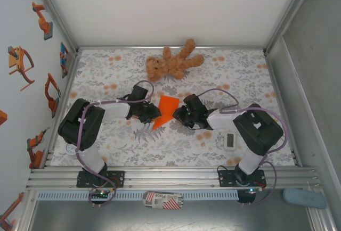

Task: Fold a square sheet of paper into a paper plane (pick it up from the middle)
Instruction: Fold the wing for the fifth time at the center of the table.

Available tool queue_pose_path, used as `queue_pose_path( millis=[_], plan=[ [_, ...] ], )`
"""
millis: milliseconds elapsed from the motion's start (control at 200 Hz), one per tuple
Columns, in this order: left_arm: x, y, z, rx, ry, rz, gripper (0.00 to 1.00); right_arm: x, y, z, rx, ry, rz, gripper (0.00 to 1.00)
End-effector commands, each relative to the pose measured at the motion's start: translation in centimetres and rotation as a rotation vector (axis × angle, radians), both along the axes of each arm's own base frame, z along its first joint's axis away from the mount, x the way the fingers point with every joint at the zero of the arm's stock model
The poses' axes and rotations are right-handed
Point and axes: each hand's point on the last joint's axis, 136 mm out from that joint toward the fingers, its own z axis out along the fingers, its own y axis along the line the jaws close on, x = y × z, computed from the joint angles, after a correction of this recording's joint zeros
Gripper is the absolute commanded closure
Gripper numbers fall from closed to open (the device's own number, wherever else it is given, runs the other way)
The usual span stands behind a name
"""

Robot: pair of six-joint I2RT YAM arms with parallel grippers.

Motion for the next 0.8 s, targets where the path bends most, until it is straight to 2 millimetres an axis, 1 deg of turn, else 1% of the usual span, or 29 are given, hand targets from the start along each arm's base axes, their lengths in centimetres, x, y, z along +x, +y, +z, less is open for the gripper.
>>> queue_pose_path(
  millis=[0, 125, 406, 591, 796],
  plan=[
    [-1.5, 1.3, -2.0, 0.025, 0.093, 0.039, 0.79, 0.7, 0.5, 0.2, -0.005, 0.001, -0.017, 0.71],
    [-1.5, 1.5, -2.2, 0.015, 0.101, 0.047, 0.79, 0.7, 0.5, 0.0, -0.007, 0.005, -0.018, 0.71],
    [-1.5, 1.6, -2.4, 0.008, 0.111, 0.053, 0.79, 1.2, 1.7, 0.1, 0.041, -0.003, 0.008, 0.71],
    [-1.4, 1.7, -2.4, 0.003, 0.112, 0.061, 0.79, 1.4, 2.8, 0.4, 0.118, 0.009, -0.002, 0.71],
    [-1.4, 1.8, -2.3, -0.002, 0.112, 0.065, 0.79, 1.7, 3.2, 0.7, 0.178, -0.002, -0.023, 0.71]
  ],
)
